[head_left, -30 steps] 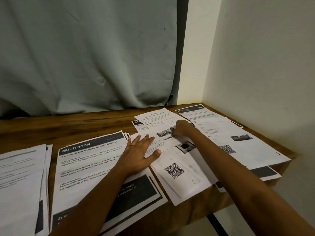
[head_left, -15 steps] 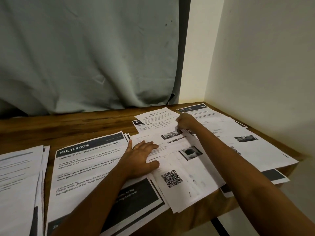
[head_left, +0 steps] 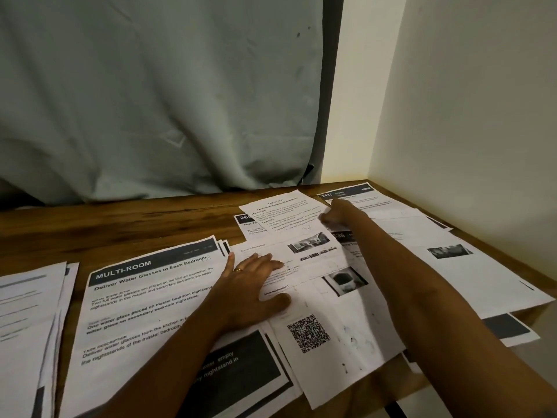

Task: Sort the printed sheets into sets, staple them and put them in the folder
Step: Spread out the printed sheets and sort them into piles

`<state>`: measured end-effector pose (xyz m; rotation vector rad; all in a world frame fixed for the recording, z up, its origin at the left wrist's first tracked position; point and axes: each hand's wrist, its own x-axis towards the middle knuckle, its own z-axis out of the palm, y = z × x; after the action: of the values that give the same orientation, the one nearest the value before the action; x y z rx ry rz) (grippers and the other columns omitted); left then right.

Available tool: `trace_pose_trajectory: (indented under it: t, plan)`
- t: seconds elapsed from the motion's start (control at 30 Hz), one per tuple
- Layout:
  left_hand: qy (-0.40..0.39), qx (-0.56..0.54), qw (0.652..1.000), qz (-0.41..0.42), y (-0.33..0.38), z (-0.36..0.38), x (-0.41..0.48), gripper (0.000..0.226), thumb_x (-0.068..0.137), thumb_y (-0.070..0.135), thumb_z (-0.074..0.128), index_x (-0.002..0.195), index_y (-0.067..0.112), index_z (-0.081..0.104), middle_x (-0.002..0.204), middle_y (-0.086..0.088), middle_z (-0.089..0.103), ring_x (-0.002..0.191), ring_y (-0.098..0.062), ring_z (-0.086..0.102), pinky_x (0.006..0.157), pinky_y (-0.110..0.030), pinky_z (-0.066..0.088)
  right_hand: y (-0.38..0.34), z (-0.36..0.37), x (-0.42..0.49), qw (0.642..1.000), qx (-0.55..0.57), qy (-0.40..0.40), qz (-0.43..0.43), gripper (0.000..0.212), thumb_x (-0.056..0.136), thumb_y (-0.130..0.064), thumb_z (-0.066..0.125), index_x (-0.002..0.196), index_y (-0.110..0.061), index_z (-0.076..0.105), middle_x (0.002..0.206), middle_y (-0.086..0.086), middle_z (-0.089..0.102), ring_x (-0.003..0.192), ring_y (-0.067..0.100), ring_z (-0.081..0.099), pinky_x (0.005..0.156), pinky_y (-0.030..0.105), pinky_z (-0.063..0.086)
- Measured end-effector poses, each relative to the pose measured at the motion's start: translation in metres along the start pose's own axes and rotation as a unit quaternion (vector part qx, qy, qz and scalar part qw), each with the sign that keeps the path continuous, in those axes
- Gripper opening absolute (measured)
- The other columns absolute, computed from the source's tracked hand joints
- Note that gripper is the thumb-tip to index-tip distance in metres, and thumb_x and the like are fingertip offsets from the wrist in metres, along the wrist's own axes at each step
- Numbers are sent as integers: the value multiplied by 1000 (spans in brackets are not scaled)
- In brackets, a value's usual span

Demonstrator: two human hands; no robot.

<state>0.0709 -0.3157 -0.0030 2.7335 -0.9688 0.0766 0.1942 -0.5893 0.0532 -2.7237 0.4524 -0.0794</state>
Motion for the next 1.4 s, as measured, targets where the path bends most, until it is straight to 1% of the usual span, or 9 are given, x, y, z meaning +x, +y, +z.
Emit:
trace_pose_trajectory:
  t: [0.37, 0.47, 0.53, 0.6, 0.8, 0.93, 1.0, 1.17, 1.4]
  plan:
    - [5, 3, 1000, 3, 0, 1, 2, 115, 52, 99, -3, 148, 40, 18, 160, 10, 13, 147, -12, 9, 113, -45, -15, -3, -2, 21, 998, 46, 50, 9, 49, 86, -17, 69, 128, -2, 50, 129, 16, 55, 118, 31, 52, 98, 38, 43]
    - [3, -2, 1000, 2, -1, 2, 2, 115, 52, 99, -3, 148, 39, 19, 160, 9, 13, 147, -12, 9, 113, -44, -15, -2, -1, 28, 981, 150, 127, -8, 23, 90, -7, 59, 111, 3, 60, 109, 17, 63, 102, 30, 60, 71, 25, 46]
    - [1, -1, 1000, 0, 0, 1, 1, 115, 52, 99, -4, 148, 40, 19, 160, 10, 13, 147, -11, 8, 114, -45, -14, -6, -8, 25, 962, 209, 170, -38, 11, 90, -3, 54, 97, 1, 61, 91, 14, 59, 86, 25, 57, 51, 17, 32]
    - [-3, 3, 1000, 0, 0, 1, 1, 115, 52, 99, -3, 148, 40, 18, 160, 9, 13, 147, -11, 8, 114, -45, -14, -11, -21, 19, 936, 270, 221, -54, 8, 91, -3, 51, 95, -2, 58, 90, 12, 55, 83, 20, 52, 47, 15, 30]
    - [-23, -6, 1000, -9, 2, -2, 1, 119, 49, 100, -4, 149, 39, 17, 160, 9, 12, 147, -12, 8, 116, -45, -13, -26, -71, 2, 828, 463, 314, -30, 25, 92, -10, 52, 114, -1, 59, 113, 10, 63, 95, 21, 59, 70, 19, 40]
    - [-3, -56, 997, -59, 9, -8, -4, 97, 72, 83, 19, 152, 28, 9, 161, 5, 10, 148, -17, 5, 120, -44, -5, -19, -98, -12, 777, 554, 299, 13, 24, 88, -5, 53, 110, -3, 61, 111, 10, 65, 94, 23, 63, 73, 25, 48]
    - [29, -143, 985, -93, 9, -7, -6, 95, 78, 81, 25, 153, 26, 6, 161, 3, 8, 148, -25, 1, 120, -47, 4, -10, -106, -22, 804, 542, 245, 24, 27, 88, 1, 53, 114, 4, 60, 114, 14, 64, 88, 21, 58, 74, 26, 46]
    - [136, -300, 937, -119, 6, -5, -6, 106, 71, 90, 25, 152, 27, 2, 160, 0, 12, 147, -31, 8, 115, -58, 19, 12, -100, -55, 952, 296, 71, 25, 38, 89, -5, 54, 125, 8, 53, 129, 24, 55, 88, 20, 47, 79, 27, 42]
    - [253, -348, 893, -133, 11, -13, -13, 90, 82, 71, 34, 152, 28, -2, 161, -4, 7, 147, -28, 11, 113, -58, 25, 18, -57, -103, 987, 155, -35, 17, 39, 89, 0, 55, 127, 9, 51, 116, 21, 57, 93, 23, 48, 87, 33, 45]
